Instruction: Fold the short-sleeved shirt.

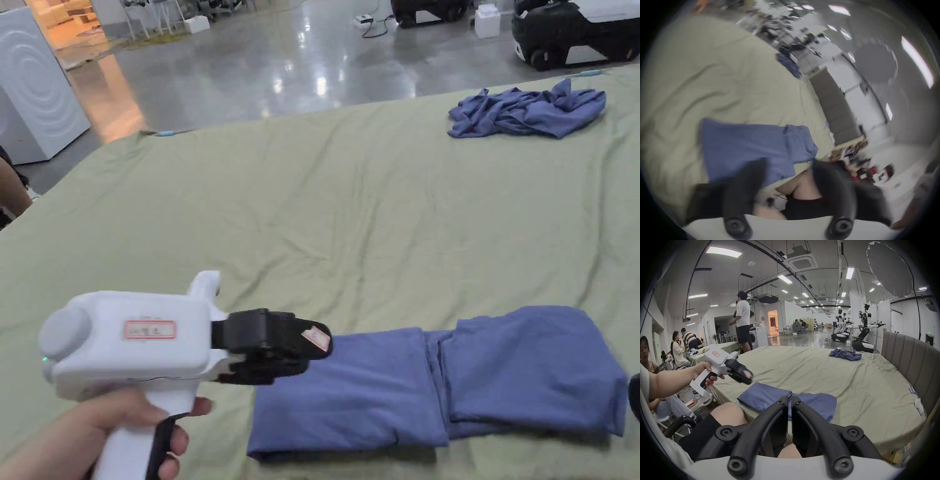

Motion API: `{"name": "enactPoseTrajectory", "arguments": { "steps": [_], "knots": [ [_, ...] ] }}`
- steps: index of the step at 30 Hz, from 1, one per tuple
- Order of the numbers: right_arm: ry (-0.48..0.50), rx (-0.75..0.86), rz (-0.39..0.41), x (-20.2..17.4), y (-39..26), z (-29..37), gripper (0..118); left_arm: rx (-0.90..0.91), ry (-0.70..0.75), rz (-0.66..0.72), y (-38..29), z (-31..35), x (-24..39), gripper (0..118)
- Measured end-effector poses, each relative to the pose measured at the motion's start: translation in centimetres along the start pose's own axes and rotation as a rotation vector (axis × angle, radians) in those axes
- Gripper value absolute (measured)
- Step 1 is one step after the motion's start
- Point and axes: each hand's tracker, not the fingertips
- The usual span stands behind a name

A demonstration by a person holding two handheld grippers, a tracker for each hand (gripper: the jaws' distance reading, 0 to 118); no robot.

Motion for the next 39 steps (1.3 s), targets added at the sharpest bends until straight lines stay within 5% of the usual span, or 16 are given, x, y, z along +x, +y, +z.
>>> {"name": "enactPoseTrajectory", "arguments": {
  "steps": [1, 2, 7, 11, 12, 13, 14, 16, 21, 32, 39],
  "knots": [
    [0.002, -0.004, 0.006, -0.3, 0.2, -0.2, 6, -0.023, -0.046, 0.084, 0.4, 1.0, -3.1, 109],
    [0.005, -0.007, 0.011, -0.5, 0.4, -0.4, 6, -0.017, -0.152, 0.138, 0.0, 1.9, -5.8, 118],
    [0.023, -0.031, 0.043, -1.8, 0.8, -1.3, 6, 0.155, -0.217, 0.292, -0.5, 1.6, -14.1, 118],
    [0.009, -0.060, 0.054, -2.5, 0.8, -2.2, 6, 0.015, -0.232, 0.318, -0.9, -4.1, -12.9, 118],
    [0.007, -0.067, 0.048, -2.6, 0.8, -2.4, 6, 0.005, -0.265, 0.235, -0.4, -5.2, -11.9, 115],
    [0.008, -0.072, 0.040, -2.6, 0.8, -2.6, 6, -0.047, -0.295, 0.203, 0.2, -6.3, -11.3, 48],
    [0.006, -0.076, 0.034, -2.6, 0.8, -2.7, 6, -0.093, -0.306, 0.193, 0.4, -7.6, -10.5, 8],
    [-0.001, -0.082, 0.037, -2.8, 0.8, -3.0, 6, -0.096, -0.068, 0.198, 0.2, -9.4, -9.8, 8],
    [-0.001, -0.091, 0.048, -2.8, 1.0, -3.1, 6, -0.109, -0.104, 0.166, 0.6, -7.0, -10.4, 8],
    [0.031, -0.069, 0.049, -2.4, 0.9, -3.6, 6, 0.025, 0.274, 0.150, 6.5, 5.9, -13.5, 8],
    [0.036, -0.055, 0.036, -1.8, 0.4, -3.3, 6, -0.010, 0.366, -0.027, 7.2, 9.2, -4.0, 8]
  ]
}}
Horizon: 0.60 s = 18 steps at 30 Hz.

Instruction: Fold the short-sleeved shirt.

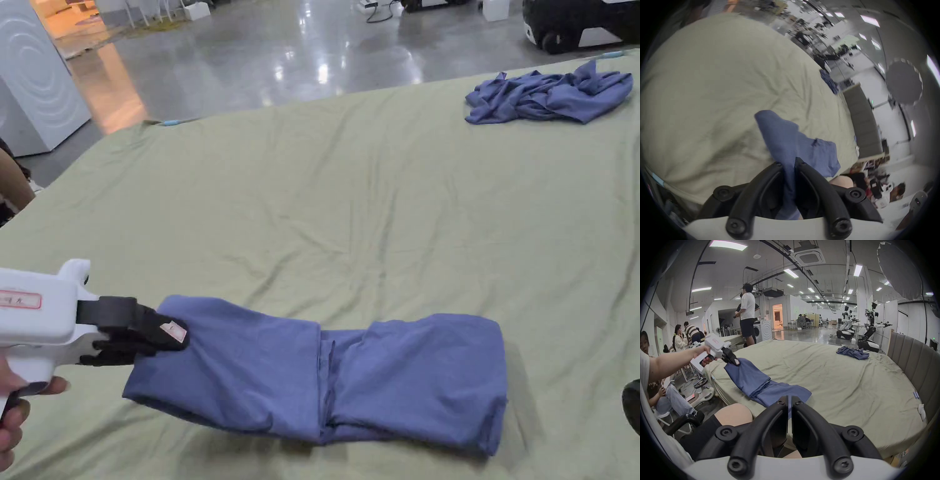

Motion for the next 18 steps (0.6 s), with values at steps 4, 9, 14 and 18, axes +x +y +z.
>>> {"name": "enactPoseTrajectory", "arguments": {
  "steps": [4, 9, 14, 18],
  "knots": [
    [0.019, 0.018, -0.004, -0.1, -0.1, 0.5, 6, -0.066, 0.027, -0.123, 1.0, -0.9, 8.0, 8],
    [0.021, 0.054, -0.015, 0.2, -0.3, 1.9, 6, -0.123, -0.053, -0.208, 0.4, -6.1, 17.1, 8],
    [-0.021, 0.065, -0.038, 1.0, -1.1, 3.8, 6, -0.215, -0.066, -0.212, -0.6, -14.1, 22.0, 11],
    [-0.047, 0.049, -0.065, 1.8, -1.9, 4.7, 6, -0.280, -0.020, -0.230, -2.1, -18.8, 23.3, 117]
  ]
}}
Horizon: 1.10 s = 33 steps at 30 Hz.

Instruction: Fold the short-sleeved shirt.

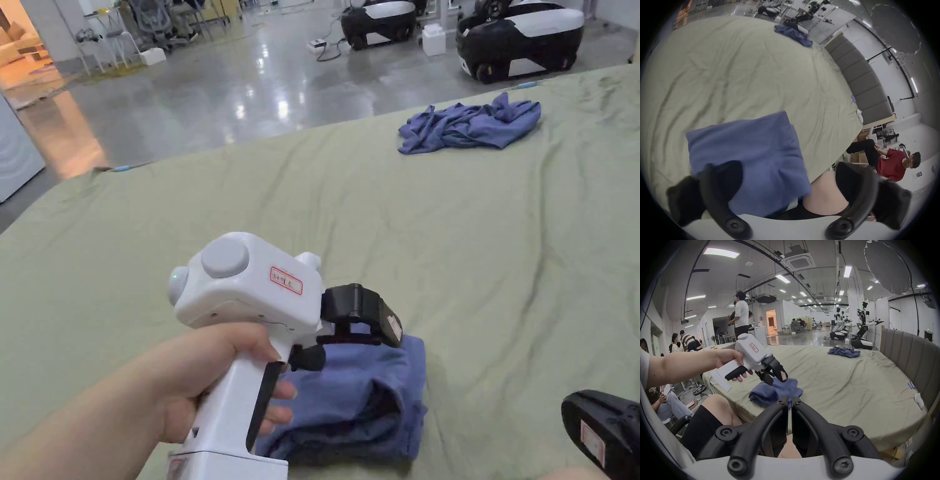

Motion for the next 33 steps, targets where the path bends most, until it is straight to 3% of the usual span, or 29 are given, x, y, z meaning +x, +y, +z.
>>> {"name": "enactPoseTrajectory", "arguments": {
  "steps": [2, 4, 6, 7, 8, 9, 10, 11, 14, 17, 20, 21, 22, 25, 27, 29, 31, 33],
  "knots": [
    [-0.011, 0.000, 0.001, 0.2, -0.2, 0.4, 6, 0.049, -0.112, 0.032, -0.7, 0.3, 0.4, 118],
    [-0.012, 0.001, 0.001, 0.5, -0.3, 0.6, 6, 0.087, -0.100, 0.005, -0.7, 1.9, 0.0, 118],
    [-0.010, 0.001, -0.009, 0.5, -0.4, 0.5, 6, 0.237, 0.074, -0.089, -0.9, 4.1, -1.1, 118],
    [-0.006, 0.002, -0.014, 0.5, -0.4, 0.3, 6, 0.236, 0.106, -0.102, -1.3, 4.3, -1.3, 110],
    [0.002, 0.002, -0.018, 0.4, -0.5, 0.1, 6, 0.208, 0.133, -0.139, -1.7, 4.2, -0.8, 80],
    [0.012, 0.000, -0.018, 0.3, -0.5, -0.1, 6, 0.206, 0.172, -0.154, -2.0, 3.6, -0.8, 22],
    [0.018, -0.003, -0.016, 0.1, -0.5, -0.3, 6, 0.165, 0.171, -0.100, -2.5, 2.4, -0.6, 0],
    [0.022, -0.009, -0.008, -0.2, -0.5, -0.5, 6, 0.170, 0.193, -0.064, -2.5, 0.7, -0.7, 0],
    [0.036, -0.022, 0.005, -0.7, -0.4, -1.0, 6, 0.040, 0.081, -0.110, -3.5, -4.3, 0.5, 0],
    [0.045, -0.064, 0.012, -0.9, 0.2, -2.3, 6, 0.019, 0.137, -0.161, -4.2, -7.9, 1.9, 0],
    [0.135, -0.116, 0.054, -0.4, 1.6, -4.8, 6, 0.016, -0.071, -0.047, -3.7, -8.9, 2.3, 0],
    [0.138, -0.137, 0.074, -0.1, 2.5, -6.1, 6, -0.001, -0.173, -0.031, -3.4, -8.3, 2.1, 0],
    [0.130, -0.142, 0.087, 0.1, 3.4, -7.5, 6, 0.053, -0.187, -0.053, -3.2, -6.9, 1.9, 0],
    [0.179, -0.221, 0.059, 1.0, 5.4, -13.6, 6, 0.232, -0.107, -0.198, -2.9, 0.0, 1.2, 0],
    [0.215, -0.311, -0.065, 1.5, 5.0, -18.6, 6, 0.262, -0.182, -0.148, -3.9, 4.1, -0.7, 0],
    [0.272, -0.433, -0.137, 1.7, 3.2, -24.1, 6, 0.316, -0.208, -0.084, -4.7, 8.1, -3.5, 0],
    [0.204, -0.544, -0.090, 1.5, 0.7, -28.4, 6, 0.365, -0.220, -0.047, -6.1, 10.4, -6.9, 0],
    [0.177, -0.629, -0.104, 2.0, -2.2, -30.9, 6, 0.382, -0.294, 0.050, -7.4, 11.2, -10.4, 0]
  ]
}}
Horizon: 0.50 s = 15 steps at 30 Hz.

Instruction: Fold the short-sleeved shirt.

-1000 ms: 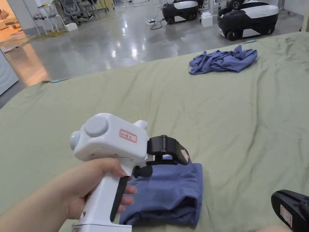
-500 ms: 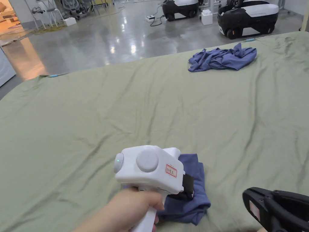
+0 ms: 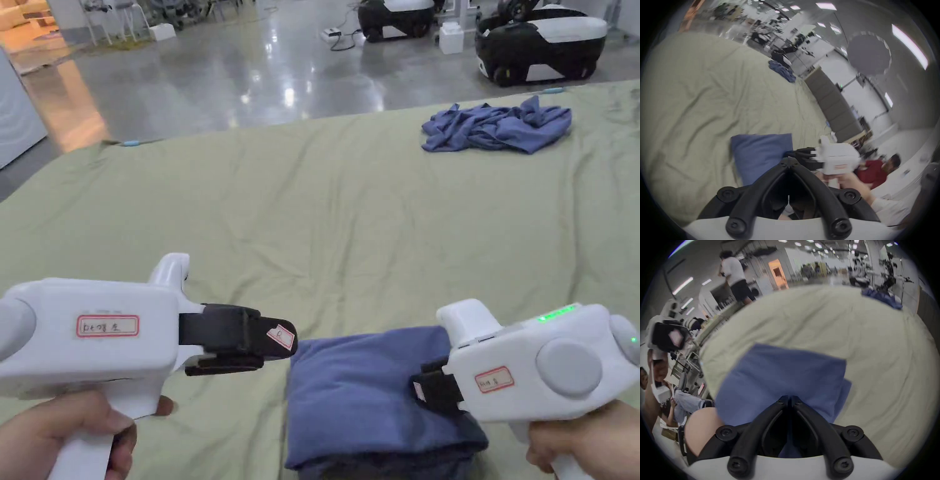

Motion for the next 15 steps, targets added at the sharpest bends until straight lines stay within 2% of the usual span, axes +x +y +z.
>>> {"name": "enactPoseTrajectory", "arguments": {
  "steps": [1, 2, 3, 4, 5, 9, 11, 13, 15],
  "knots": [
    [0.008, -0.007, -0.022, 0.7, -0.6, -1.0, 6, -0.004, -0.025, 0.074, -0.5, 0.5, -1.9, 0],
    [0.052, 0.036, -0.079, 1.4, -1.1, -1.0, 6, -0.004, -0.049, 0.144, -1.0, 0.7, -3.7, 6],
    [0.092, 0.086, -0.117, 1.8, -1.3, -0.7, 6, -0.001, -0.075, 0.196, -1.5, 0.5, -5.5, 33],
    [0.093, 0.082, -0.128, 2.0, -1.7, -0.2, 6, -0.007, -0.089, 0.234, -2.0, 0.0, -7.3, 92],
    [0.092, 0.080, -0.116, 2.1, -1.9, -0.1, 6, -0.028, -0.072, 0.247, -2.6, -0.8, -8.9, 118],
    [0.089, 0.083, -0.116, 1.8, -1.8, 0.1, 6, -0.078, -0.154, 0.324, -3.3, -5.4, -13.1, 118],
    [0.090, 0.082, -0.117, 1.9, -1.8, -0.1, 6, -0.092, -0.248, 0.356, -3.4, -7.7, -14.5, 118],
    [0.092, 0.089, -0.101, 1.8, -1.8, 0.0, 6, -0.072, -0.313, 0.311, -3.0, -9.6, -13.9, 118],
    [0.078, 0.111, -0.034, 1.5, -2.1, 0.0, 6, -0.101, -0.257, 0.249, -2.8, -11.2, -12.9, 118]
  ]
}}
